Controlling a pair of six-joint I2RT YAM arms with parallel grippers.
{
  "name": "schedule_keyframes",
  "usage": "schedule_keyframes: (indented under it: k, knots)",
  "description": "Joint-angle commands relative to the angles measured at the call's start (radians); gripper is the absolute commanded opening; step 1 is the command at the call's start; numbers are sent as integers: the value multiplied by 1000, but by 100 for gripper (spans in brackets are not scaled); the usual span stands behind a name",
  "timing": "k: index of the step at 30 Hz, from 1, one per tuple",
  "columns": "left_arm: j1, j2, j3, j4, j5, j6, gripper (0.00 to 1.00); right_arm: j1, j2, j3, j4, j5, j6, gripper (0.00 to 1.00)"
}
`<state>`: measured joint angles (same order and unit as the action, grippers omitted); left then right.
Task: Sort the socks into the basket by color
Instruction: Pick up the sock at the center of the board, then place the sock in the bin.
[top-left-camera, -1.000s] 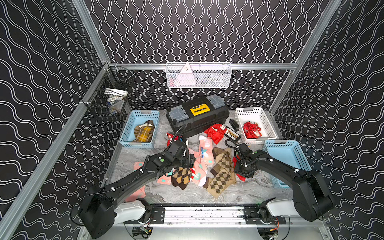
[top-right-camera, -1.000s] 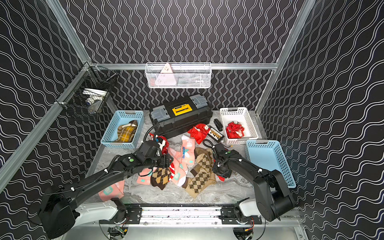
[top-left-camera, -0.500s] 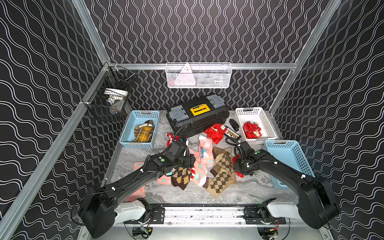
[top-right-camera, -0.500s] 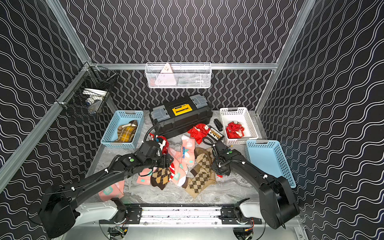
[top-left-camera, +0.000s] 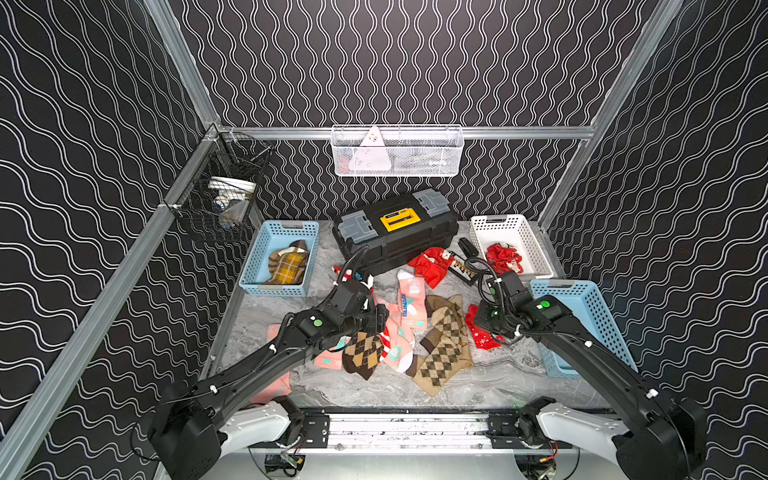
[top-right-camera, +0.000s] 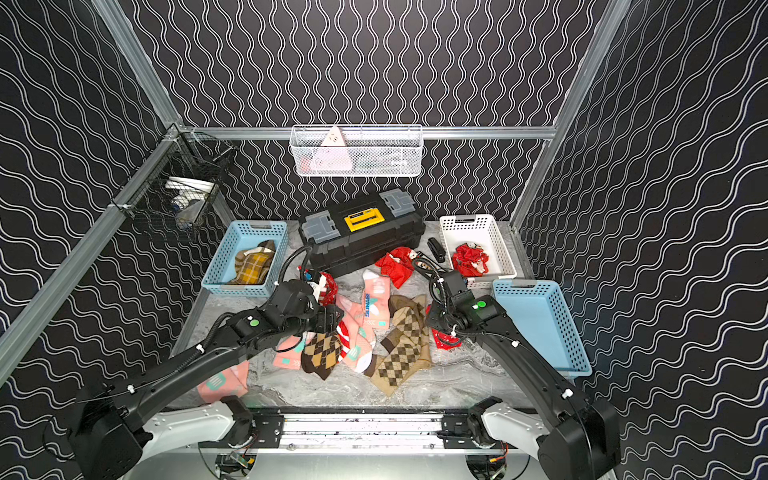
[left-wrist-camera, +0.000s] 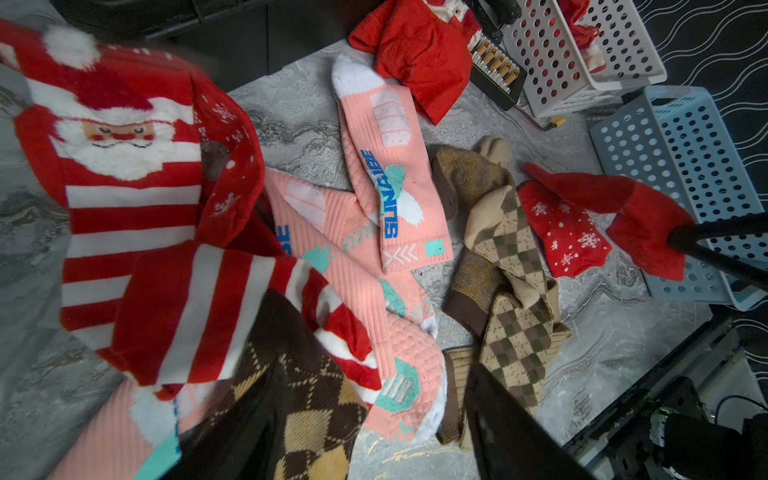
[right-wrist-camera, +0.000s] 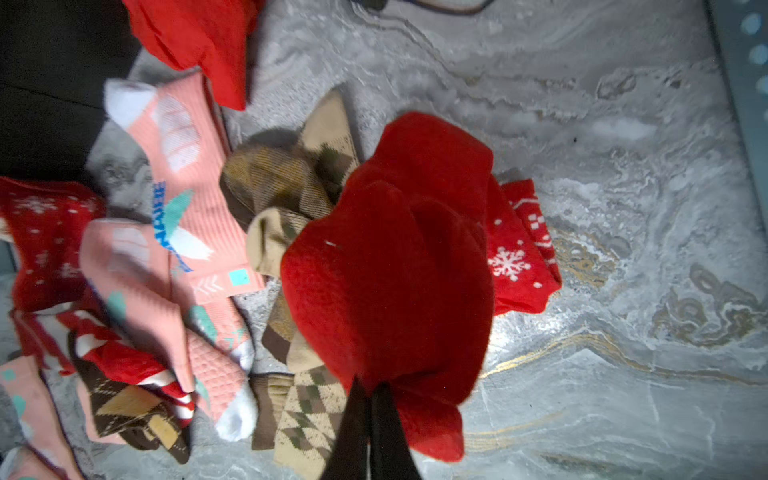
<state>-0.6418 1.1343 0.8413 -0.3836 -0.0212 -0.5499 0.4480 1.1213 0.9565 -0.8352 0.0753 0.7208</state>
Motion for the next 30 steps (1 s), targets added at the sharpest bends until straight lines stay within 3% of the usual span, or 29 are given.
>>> schedule_keyframes:
  k: [1, 16, 30]
  knots:
    - [-1, -13, 1, -15, -16, 18, 71, 1, -16, 40, -15, 31, -24, 0]
    - [-2, -50, 11, -37, -9, 30, 70, -30, 58, 263, 64, 130, -129, 0]
    - [-1, -79, 13, -56, -8, 28, 70, -275, 211, 382, 249, 5, -216, 0]
